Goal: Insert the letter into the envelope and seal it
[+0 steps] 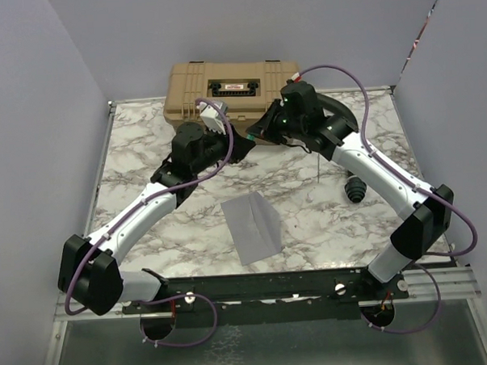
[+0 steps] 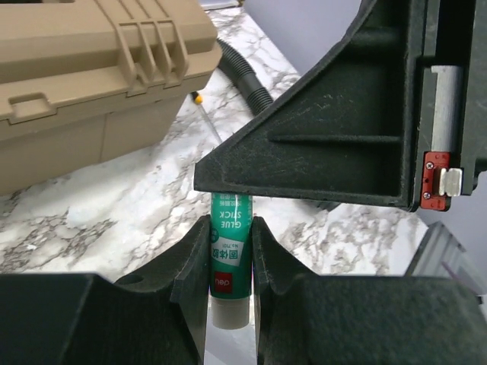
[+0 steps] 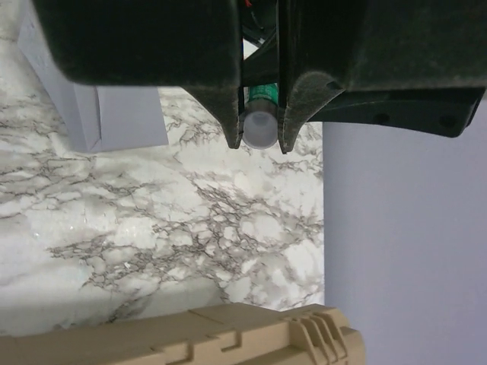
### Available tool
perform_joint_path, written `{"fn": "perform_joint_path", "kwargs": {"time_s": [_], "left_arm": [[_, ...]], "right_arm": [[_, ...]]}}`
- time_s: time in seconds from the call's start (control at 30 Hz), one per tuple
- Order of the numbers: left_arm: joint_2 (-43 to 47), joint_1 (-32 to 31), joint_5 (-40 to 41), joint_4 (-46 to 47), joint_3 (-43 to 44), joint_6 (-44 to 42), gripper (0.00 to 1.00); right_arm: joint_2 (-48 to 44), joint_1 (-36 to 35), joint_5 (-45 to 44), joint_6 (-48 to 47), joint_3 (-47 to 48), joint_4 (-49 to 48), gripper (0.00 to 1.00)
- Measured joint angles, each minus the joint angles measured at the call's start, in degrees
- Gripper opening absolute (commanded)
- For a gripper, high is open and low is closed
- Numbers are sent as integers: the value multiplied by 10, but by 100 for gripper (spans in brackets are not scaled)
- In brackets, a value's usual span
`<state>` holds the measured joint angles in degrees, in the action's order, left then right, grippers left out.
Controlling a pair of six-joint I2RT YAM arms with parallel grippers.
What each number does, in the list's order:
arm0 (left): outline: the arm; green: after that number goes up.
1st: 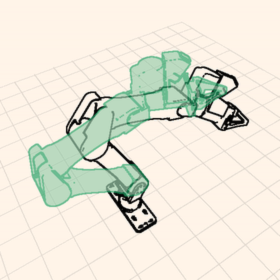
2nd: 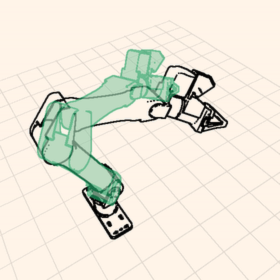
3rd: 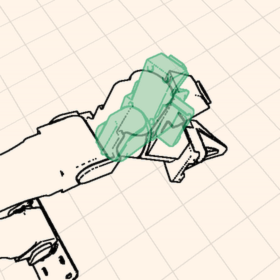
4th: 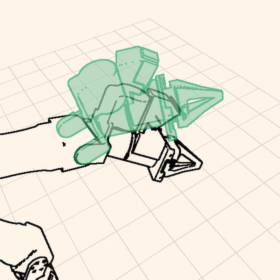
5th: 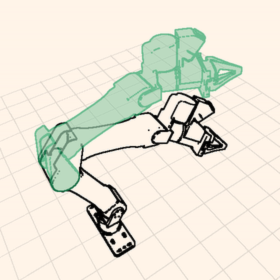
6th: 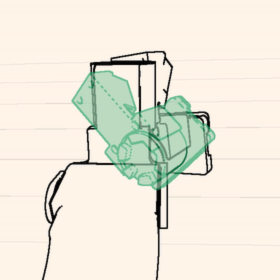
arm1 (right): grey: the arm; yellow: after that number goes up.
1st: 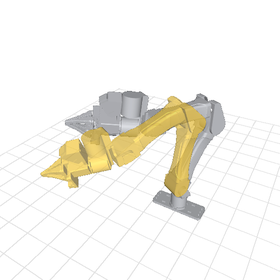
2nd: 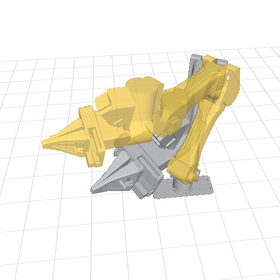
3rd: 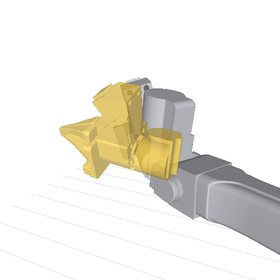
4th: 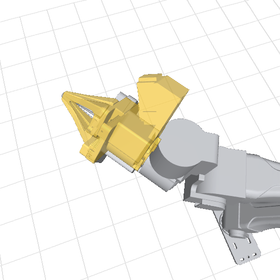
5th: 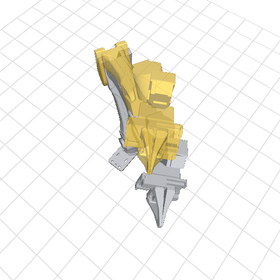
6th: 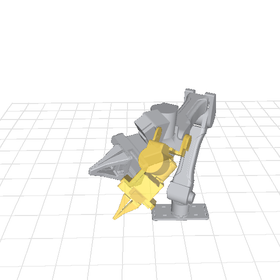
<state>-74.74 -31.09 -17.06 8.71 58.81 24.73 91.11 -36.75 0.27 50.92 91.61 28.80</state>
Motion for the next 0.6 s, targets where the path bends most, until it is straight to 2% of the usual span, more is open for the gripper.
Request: {"fn": "perform_joint_path", "kwargs": {"time_s": [0.07, 0.1, 0.2, 0.27, 0.37, 0.47, 0.6], "left_arm": [[-3, -1, 8, 1, -6, -14, 0], [-3, -1, 6, 2, -9, -19, 0], [-3, -1, 1, 0, -15, -33, 0], [-3, 3, -12, -7, -19, -38, 0], [-3, 8, -45, -16, -23, -40, 0], [-3, 8, -103, -20, -24, -37, 0], [-5, 8, -208, -20, -21, -13, 0]], "right_arm": [[16, 0, 0, 6, 18, 24, 41], [17, 0, 2, 5, 19, 28, 51], [7, 14, 26, -15, 10, 37, 69], [-15, 35, 64, -47, -26, 24, 74], [-68, 65, 119, -105, -76, -2, 75], [-113, 73, 213, -195, -117, -27, 75], [-142, 70, 344, -305, -126, -40, 75]]}}
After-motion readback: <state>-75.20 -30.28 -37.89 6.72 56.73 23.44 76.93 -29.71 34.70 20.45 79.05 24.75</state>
